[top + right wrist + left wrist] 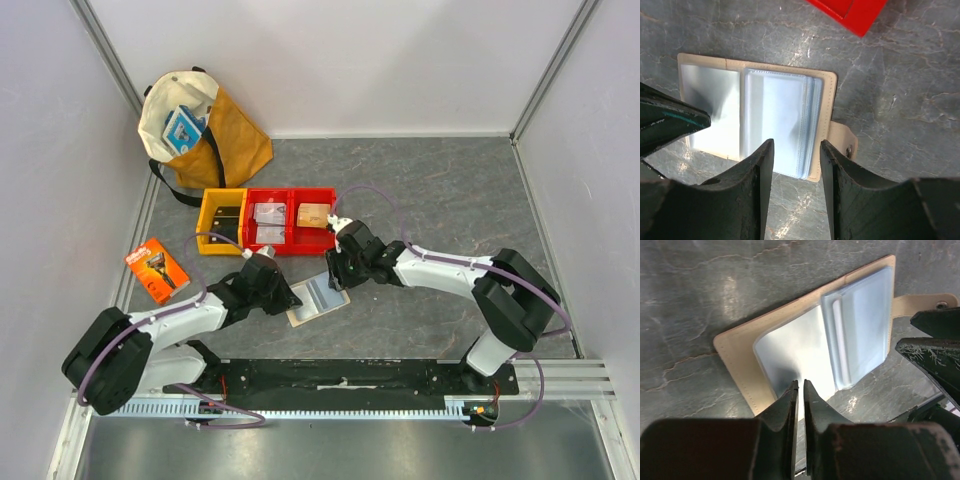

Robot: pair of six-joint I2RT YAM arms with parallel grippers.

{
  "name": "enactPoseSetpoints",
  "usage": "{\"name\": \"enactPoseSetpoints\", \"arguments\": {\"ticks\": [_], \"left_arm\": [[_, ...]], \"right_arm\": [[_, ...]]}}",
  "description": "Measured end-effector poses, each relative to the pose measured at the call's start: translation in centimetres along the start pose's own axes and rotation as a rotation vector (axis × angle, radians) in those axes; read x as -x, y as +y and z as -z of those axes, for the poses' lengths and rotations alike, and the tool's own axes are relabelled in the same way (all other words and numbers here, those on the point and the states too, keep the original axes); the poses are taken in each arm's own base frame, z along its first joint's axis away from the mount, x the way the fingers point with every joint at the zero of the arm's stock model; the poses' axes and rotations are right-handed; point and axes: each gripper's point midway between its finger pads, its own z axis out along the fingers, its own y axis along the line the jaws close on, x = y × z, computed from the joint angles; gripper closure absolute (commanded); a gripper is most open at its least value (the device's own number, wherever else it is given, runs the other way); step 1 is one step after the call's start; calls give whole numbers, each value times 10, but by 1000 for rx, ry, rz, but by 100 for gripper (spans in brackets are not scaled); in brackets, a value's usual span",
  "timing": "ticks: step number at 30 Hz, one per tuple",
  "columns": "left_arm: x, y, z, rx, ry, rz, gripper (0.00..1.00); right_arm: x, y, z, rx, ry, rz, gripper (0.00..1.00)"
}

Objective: Take the credit cards out of the card holder
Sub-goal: Remove the credit card from the card holder.

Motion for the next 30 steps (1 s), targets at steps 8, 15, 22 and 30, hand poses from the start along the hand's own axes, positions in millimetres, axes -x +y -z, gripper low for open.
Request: {"name": "enactPoseSetpoints", "arguments": {"ticks": [8,15,22,30], "left_arm": [[-4,11,1,46,11,4,92],[-4,10,0,47,16,5,94],[-4,10,0,47,16,5,95],[-4,10,0,46,17,5,95]], "right_arm": [[-5,10,-5,61,13,-7,59],[-12,9,-15,66,40,-13,59],[-14,10,-17,77,47,-13,62],[-13,10,-16,70,40,-12,54]]}}
